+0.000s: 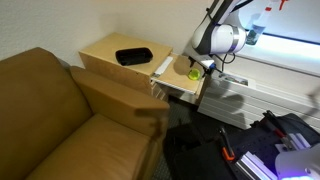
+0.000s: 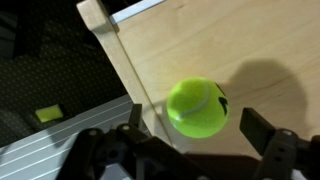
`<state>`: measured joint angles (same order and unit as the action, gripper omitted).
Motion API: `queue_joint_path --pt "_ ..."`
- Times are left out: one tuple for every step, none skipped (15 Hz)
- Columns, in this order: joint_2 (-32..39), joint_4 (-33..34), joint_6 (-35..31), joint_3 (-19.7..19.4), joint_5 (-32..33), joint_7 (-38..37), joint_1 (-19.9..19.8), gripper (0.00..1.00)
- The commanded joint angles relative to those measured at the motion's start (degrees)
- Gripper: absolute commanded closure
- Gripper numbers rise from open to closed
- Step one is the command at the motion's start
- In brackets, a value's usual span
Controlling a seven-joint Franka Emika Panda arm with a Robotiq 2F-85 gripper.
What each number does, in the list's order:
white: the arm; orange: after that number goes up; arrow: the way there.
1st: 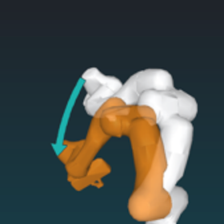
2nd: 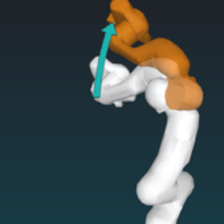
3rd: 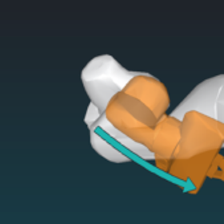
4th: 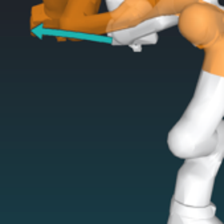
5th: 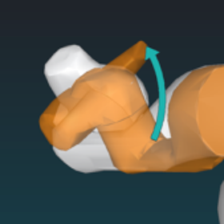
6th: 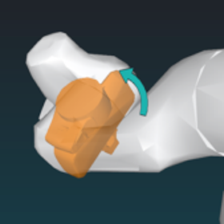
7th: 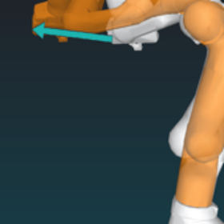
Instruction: Put the green ball on the black dish and then close the sliding drawer
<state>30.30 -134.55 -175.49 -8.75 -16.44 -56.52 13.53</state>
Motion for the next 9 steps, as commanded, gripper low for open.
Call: queue_joint_path --pt "2.1 1.6 3.7 -1.6 -0.4 -1.6 0.7 0.00" --pt "2.1 1.6 4.2 -1.0 -0.5 -1.7 -0.1 0.00" --pt "2.0 1.6 4.0 -0.4 -0.5 -1.4 -0.8 0.00" --pt "1.5 1.5 3.7 0.4 -0.8 -1.0 -1.5 0.00" --pt "1.0 1.2 3.0 0.2 -0.7 -1.1 -1.2 0.00" --pt "0.5 0.9 2.5 0.5 -0.9 -1.0 -1.6 0.00" --pt "-0.3 0.3 1.1 1.3 -1.2 -0.5 -2.1 0.00" --pt "-1.5 -0.6 0.1 2.1 -1.4 0.0 -2.6 0.00" --pt "-1.7 -0.7 -0.1 1.5 -1.2 -0.5 -1.9 0.00"
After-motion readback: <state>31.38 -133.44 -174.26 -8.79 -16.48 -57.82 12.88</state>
